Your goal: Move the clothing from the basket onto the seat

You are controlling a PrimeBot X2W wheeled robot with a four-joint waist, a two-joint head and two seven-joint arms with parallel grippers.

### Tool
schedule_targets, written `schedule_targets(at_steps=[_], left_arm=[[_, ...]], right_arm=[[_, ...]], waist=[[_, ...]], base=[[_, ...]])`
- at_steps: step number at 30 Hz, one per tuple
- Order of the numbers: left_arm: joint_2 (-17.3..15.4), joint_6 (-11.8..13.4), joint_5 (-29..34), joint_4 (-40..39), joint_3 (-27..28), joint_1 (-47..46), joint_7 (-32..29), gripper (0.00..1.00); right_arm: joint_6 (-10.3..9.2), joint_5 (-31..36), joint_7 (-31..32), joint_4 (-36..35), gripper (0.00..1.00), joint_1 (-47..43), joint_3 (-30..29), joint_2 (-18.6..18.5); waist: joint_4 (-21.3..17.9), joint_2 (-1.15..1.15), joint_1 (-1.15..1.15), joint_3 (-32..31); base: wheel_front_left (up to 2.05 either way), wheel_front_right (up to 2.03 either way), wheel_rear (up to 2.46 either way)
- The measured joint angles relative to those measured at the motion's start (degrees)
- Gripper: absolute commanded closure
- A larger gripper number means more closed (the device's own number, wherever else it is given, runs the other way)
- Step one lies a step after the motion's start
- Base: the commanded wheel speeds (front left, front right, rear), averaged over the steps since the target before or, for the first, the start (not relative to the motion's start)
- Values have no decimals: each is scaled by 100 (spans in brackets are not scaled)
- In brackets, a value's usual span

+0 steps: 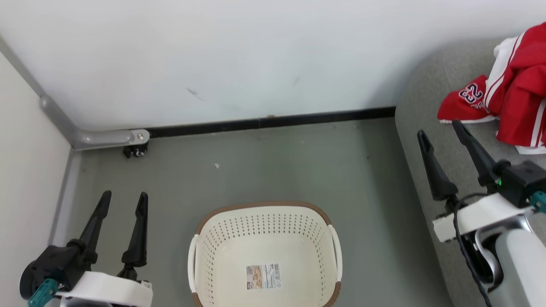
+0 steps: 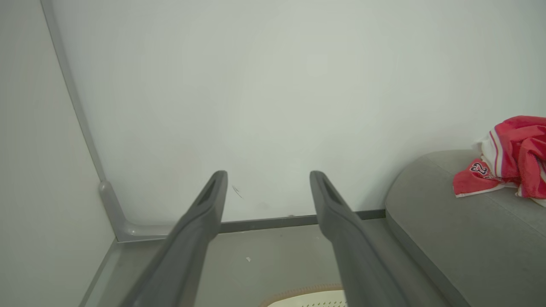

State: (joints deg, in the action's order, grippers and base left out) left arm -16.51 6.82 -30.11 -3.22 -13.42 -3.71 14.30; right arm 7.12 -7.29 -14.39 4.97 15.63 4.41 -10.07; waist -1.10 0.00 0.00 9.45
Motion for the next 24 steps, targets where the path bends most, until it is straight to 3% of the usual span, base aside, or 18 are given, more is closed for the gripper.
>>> schedule_targets(at_steps=[24], left_arm=[[258, -303, 491, 141, 537, 961, 0, 0]], right_arm=[[-1, 24, 1, -657, 0, -1618, -566, 267]], waist=[[232, 0, 0, -966]], base=[[0, 0, 0]])
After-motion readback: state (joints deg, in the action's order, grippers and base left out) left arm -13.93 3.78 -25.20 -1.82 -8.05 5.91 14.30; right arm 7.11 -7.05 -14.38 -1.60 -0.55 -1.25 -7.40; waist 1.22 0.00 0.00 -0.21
